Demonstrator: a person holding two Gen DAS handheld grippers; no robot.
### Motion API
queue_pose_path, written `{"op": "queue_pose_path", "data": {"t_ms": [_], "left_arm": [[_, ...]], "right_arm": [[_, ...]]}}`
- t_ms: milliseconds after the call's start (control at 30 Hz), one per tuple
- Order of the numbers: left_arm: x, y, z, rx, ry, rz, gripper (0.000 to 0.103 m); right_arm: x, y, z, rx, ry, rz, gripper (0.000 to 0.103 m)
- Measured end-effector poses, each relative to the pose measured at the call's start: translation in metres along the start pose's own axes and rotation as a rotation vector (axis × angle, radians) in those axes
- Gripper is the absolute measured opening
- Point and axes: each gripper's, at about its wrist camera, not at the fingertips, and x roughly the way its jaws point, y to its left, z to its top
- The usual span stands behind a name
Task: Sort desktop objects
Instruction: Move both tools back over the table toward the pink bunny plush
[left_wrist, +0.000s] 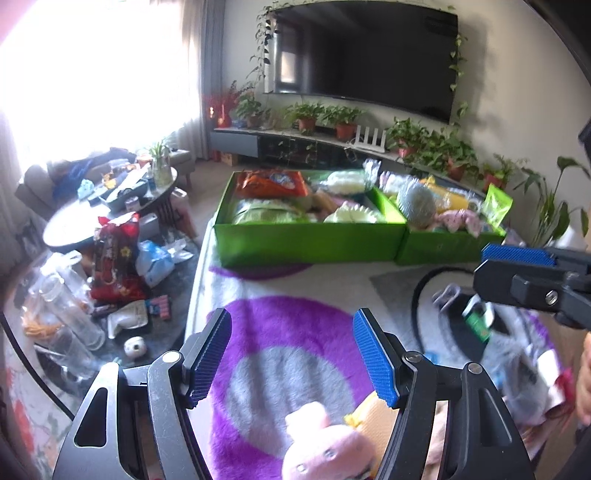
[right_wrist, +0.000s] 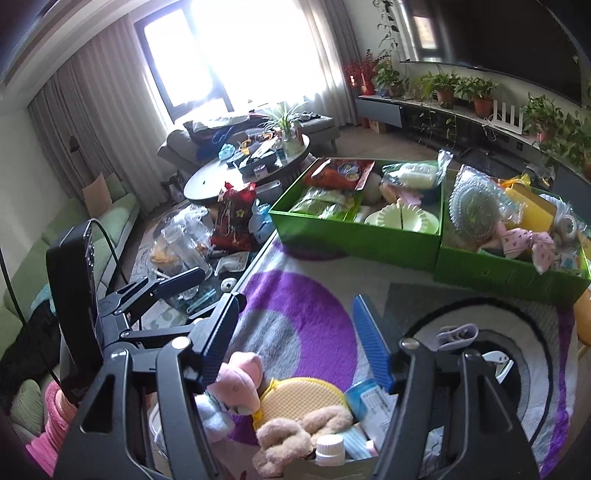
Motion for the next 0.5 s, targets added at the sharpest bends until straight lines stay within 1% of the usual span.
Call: {"op": "queue_pose_path", "data": {"t_ms": [100, 333, 500], "left_arm": [[-0.002, -0.001, -0.011, 0.018, 0.006, 0.012, 0.069], [-0.002, -0.003, -0.026, 0.021, 0.03, 0.016, 0.069], [-0.006, 0.0, -0.035, -0.005, 0.036, -0.002, 0.069]], "right_arm": [[0.001, 0.006, -0.008, -0.02, 0.001, -0.018, 0.064], [0.007, 0.013, -0.023, -0.026, 0.027, 0.012, 0.064], [0.012, 0.016, -0.034, -0.029, 0.049, 0.017, 0.064]]}}
